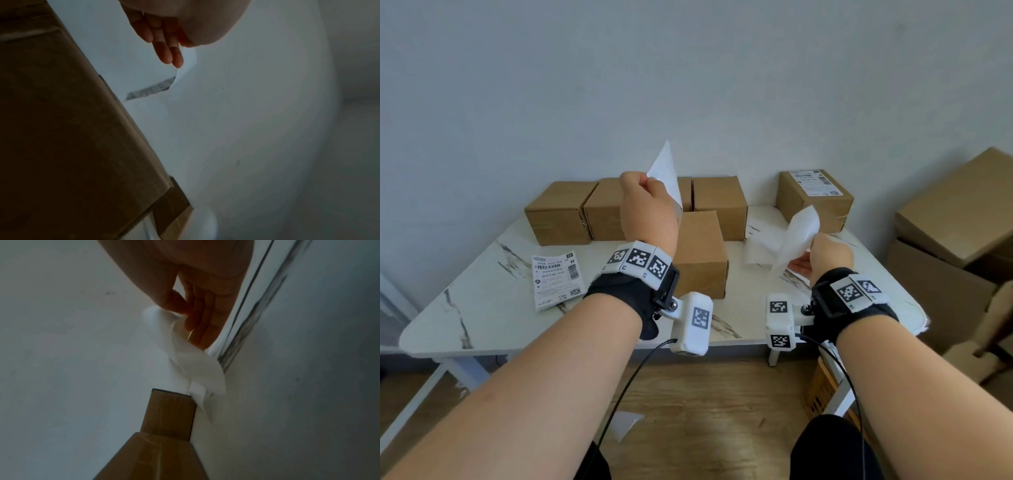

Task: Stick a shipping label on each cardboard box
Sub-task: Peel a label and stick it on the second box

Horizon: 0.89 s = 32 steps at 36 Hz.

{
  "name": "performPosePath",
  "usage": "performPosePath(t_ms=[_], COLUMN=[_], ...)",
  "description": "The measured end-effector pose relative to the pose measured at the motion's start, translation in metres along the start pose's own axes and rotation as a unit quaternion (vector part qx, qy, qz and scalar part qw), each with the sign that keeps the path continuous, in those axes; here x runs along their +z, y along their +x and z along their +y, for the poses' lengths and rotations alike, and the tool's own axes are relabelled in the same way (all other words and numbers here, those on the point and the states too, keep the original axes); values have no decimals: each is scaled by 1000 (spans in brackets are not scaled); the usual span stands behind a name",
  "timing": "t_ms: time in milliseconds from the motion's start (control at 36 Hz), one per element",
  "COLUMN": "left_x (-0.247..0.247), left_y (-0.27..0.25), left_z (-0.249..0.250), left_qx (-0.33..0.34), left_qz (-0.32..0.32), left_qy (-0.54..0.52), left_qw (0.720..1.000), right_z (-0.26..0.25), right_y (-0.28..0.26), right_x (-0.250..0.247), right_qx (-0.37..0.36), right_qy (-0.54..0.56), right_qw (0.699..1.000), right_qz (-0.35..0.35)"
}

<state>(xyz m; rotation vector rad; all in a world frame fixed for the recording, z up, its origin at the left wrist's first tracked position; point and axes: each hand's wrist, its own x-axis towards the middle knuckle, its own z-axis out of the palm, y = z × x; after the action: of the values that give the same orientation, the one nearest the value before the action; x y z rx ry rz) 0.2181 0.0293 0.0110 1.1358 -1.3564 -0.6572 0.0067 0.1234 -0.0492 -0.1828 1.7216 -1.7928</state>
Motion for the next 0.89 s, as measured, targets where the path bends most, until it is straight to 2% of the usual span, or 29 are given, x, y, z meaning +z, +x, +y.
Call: performPosePath(t_ms=[83,250,333,444,528,611,722,778,889], left_x=[1,4,3,0,-3,-7,-10,-12,-16], left_y=[-4,-10,-10,-8,-6,-7,-11,-12,-14], left_z=[5,14,17,18,19,22,30,34,40], left_qx=[17,46,51,62,65,72,75,79,89], left_qz=[-24,-46,-50,-42,-37,-37,-45,-49,-47], left_qy=[1,-4,-11,-10,-7,-8,-17,-25,-31], left_qw=[1000,998,997,997,997,997,996,995,994], right_z=[3,6,6,-2,-12,-22,-25,-24,-21], right_y=[-1,-1,2,-7,-29,-56,-81,-88,-95], right_x=[4,10,11,17,28,41,59,67,77], right_qx=[36,23,-45,-153,-258,-327,-360,-374,-369], right_qy=[-32,-75,-127,-155,-179,-190,-211,-226,-235], right_qw=[999,997,991,975,949,922,894,883,882], right_qz=[2,-4,-9,41,-4,-81,-161,-171,-175])
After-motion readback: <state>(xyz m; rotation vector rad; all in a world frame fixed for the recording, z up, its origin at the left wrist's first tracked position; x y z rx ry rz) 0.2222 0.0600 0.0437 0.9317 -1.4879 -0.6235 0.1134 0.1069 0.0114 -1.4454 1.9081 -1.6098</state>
